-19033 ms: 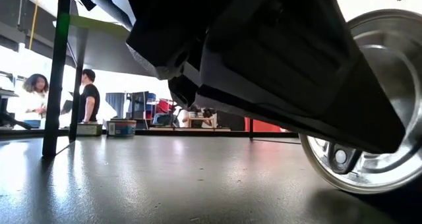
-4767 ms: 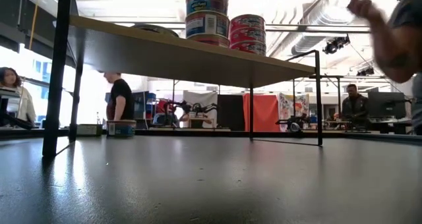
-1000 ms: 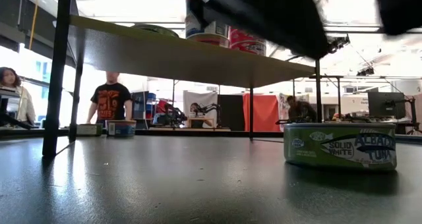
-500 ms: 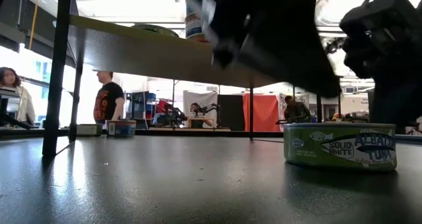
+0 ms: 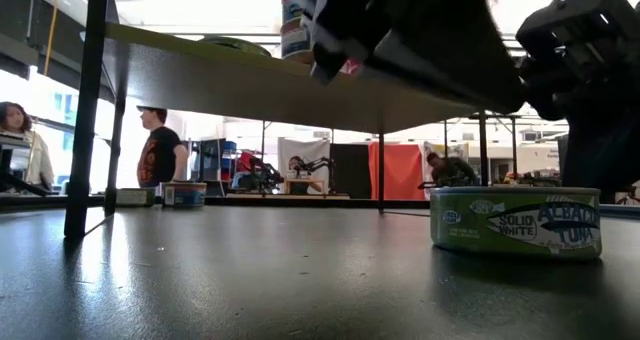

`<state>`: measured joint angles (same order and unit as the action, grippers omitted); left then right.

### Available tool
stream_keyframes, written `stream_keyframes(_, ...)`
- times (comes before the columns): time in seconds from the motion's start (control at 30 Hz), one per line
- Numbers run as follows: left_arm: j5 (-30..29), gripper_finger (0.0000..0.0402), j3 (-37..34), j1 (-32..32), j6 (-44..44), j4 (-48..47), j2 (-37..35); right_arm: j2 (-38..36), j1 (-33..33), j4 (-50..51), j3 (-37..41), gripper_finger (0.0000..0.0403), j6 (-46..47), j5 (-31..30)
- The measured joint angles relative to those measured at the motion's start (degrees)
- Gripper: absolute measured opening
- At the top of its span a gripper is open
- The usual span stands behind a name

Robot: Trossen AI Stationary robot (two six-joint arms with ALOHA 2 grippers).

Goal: Stack canned seafood by type on shelf
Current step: Stack the green and white tuna on the top of the other green-white tuna can on the shelf

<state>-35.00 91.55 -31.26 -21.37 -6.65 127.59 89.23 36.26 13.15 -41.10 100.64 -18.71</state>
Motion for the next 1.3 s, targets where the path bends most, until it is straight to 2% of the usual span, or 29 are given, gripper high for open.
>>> stream_keyframes(0.1, 0.6, 0.0, 0.0, 0.4, -0.8, -1.5, 0.8, 0.9, -0.3, -1.5, 0.0, 0.0, 0.0, 0.2)
stream_keyframes(0.27, 4.8, 0.0, 0.0, 2.1, -1.7, -2.1, 2.6, 2.5, -0.7, -4.9, 0.0, 0.0, -0.1, -0.2)
stream_keyframes(0.47, 5.2, 0.0, 0.0, 2.4, -2.2, -2.3, 2.8, 3.5, -1.0, -7.4, 0.0, 0.0, -0.1, 0.2)
stream_keyframes(0.57, 7.9, 0.0, 0.1, 2.4, -1.7, -3.1, 2.8, 3.2, -0.7, -9.9, -0.1, 0.0, -0.7, 0.1)
stream_keyframes(0.83, 9.4, 0.0, -0.1, 0.4, -2.0, -7.2, 2.9, 2.4, 2.8, -11.2, -7.3, 0.0, -4.6, -2.1)
stream_keyframes(1.17, 8.8, 0.0, -0.1, -1.5, -2.5, -7.1, 2.9, 2.3, 4.3, -5.8, -15.0, 0.0, -9.6, -3.0)
stream_keyframes(1.3, 8.8, 0.0, -0.1, -2.2, -1.8, -7.1, 2.5, 2.2, 3.9, 0.9, -19.6, 0.0, -13.3, -3.6)
